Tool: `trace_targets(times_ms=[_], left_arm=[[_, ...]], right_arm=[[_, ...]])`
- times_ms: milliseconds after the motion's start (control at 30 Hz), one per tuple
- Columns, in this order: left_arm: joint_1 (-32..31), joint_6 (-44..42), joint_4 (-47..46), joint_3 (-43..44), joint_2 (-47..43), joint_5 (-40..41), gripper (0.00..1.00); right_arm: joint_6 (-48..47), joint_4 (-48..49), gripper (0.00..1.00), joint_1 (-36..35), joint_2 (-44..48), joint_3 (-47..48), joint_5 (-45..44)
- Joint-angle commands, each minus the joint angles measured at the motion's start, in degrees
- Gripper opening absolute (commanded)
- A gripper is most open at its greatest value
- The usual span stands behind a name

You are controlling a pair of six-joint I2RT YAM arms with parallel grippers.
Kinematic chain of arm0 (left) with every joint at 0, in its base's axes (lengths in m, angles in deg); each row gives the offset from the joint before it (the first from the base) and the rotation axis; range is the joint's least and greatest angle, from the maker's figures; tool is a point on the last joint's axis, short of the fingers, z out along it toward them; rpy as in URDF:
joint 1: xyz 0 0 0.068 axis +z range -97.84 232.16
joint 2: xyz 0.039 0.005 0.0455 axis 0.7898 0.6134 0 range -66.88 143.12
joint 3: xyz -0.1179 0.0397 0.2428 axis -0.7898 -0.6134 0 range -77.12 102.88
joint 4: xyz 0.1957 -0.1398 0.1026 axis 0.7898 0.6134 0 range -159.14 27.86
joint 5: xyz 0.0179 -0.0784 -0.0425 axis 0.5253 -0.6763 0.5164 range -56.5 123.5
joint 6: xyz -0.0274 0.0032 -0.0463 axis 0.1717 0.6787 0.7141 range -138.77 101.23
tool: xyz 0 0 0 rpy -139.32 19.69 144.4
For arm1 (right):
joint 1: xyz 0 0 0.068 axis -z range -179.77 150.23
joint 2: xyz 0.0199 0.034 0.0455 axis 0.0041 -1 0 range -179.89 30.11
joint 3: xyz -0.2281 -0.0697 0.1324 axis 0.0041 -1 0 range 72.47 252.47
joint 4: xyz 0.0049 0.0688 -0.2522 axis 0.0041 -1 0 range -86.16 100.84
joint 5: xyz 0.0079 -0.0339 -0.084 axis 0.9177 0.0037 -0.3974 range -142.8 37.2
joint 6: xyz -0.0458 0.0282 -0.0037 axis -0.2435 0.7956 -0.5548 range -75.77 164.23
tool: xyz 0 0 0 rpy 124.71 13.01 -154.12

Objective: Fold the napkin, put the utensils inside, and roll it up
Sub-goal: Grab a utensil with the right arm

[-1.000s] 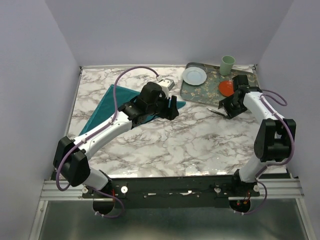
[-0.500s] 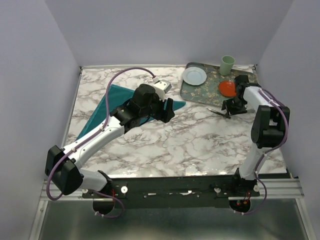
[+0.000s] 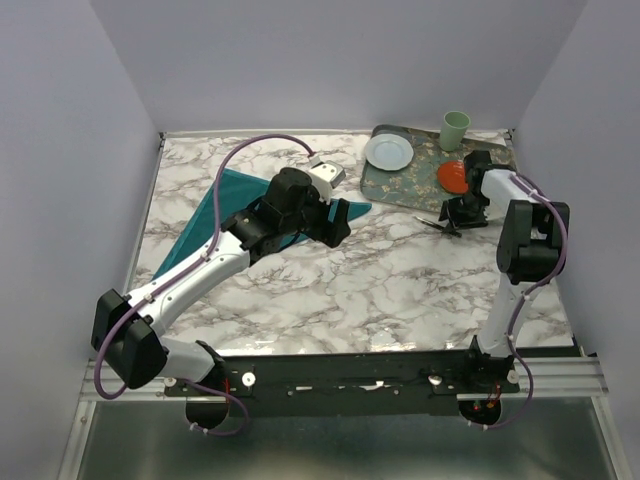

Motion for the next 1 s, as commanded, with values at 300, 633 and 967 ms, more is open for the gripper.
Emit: trace_targets(times_ms=[300, 633, 967], left_arm=[[0.03, -1.44, 2.53, 3.77, 1.38, -1.84, 0.85], [-1.54, -1.0, 2.62, 7.03, 7.27, -10.01, 0.88], [-18.14, -5.65, -5.01, 4.3, 8.77, 8.18, 0.87]], right_arm=[[1.1, -2.06, 0.21, 0.51, -0.54, -1.73, -2.0], [-16.63, 1.54, 0.0, -0.36, 9.74, -8.93, 1.86], [-21.23, 3.3, 0.01, -3.79, 27.93, -22.12, 18.64]])
